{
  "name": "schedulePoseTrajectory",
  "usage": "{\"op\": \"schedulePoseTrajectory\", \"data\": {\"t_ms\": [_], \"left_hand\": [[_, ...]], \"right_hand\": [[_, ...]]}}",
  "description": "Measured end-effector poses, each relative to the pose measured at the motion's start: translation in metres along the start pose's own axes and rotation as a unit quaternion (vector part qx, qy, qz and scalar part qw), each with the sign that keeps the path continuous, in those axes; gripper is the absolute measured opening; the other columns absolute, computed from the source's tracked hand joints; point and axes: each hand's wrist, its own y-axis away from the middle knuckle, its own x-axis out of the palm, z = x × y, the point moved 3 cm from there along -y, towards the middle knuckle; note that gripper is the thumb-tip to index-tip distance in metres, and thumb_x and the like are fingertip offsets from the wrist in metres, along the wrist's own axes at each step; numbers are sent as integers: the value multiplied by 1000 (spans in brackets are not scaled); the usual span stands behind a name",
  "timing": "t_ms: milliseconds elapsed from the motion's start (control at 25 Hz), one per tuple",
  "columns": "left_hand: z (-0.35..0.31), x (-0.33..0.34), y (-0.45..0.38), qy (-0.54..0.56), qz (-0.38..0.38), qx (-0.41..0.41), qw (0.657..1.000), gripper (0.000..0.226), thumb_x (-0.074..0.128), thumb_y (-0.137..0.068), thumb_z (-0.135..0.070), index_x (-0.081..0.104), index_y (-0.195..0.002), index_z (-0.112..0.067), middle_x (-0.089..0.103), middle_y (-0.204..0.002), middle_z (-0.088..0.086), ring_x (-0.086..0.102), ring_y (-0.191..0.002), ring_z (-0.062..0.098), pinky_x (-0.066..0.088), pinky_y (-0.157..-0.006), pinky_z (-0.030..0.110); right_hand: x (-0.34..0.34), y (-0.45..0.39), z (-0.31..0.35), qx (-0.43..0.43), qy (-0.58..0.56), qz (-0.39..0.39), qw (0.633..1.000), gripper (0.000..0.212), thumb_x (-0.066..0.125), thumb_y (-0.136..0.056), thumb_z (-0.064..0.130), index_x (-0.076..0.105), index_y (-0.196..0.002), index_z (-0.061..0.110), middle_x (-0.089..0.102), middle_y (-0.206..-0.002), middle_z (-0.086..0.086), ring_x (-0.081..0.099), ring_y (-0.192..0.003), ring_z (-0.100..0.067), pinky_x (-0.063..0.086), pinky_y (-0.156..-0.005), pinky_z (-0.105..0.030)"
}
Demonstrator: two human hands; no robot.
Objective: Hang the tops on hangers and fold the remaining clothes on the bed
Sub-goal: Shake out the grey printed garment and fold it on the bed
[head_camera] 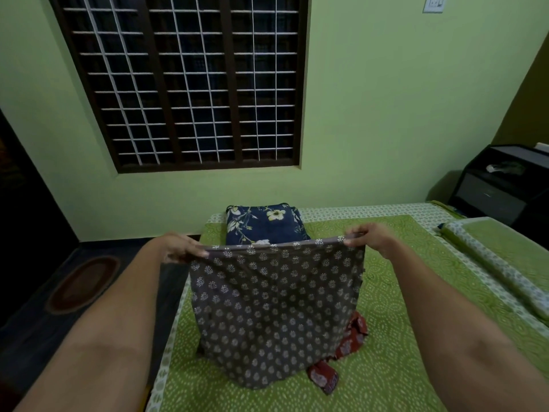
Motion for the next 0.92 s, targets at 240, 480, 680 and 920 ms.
{"op": "schedulePoseTrajectory", "data": {"t_ms": [240,480,680,920], "left_hand": [[-6,1,2,-113,-78,57,989,34,83,-67,-23,72,-92,-2,71,-96,15,62,-94,27,47,-92,37],[-39,-18,12,89,-234,196,948,32,73,-82,-28,64,-102,-4,64,-99,7,56,-93,20,47,-73,30],[-42,-19,2,132,-301,189,925,47,80,-72,-27,66,-104,5,65,-101,9,56,-98,22,46,-88,37],[-103,-39,56,370,-243,327,835,21,68,-85,-25,65,-101,-12,68,-101,4,63,-100,21,52,-90,38]], "right_hand": [[-2,2,8,-41,237,-21,970,10,80,-75,14,70,-78,13,64,-75,-1,60,-83,-23,40,-59,-26],[-33,-6,36,-99,52,-178,978,37,74,-80,37,54,-65,10,49,-60,-1,43,-61,-17,30,-58,-29],[-30,-16,30,-69,-34,-191,978,27,75,-81,29,63,-77,6,62,-76,-6,55,-75,-16,40,-67,-28],[-61,30,115,-207,-290,-120,927,20,71,-80,31,65,-88,14,67,-87,1,62,-86,-15,48,-73,-22]]}}
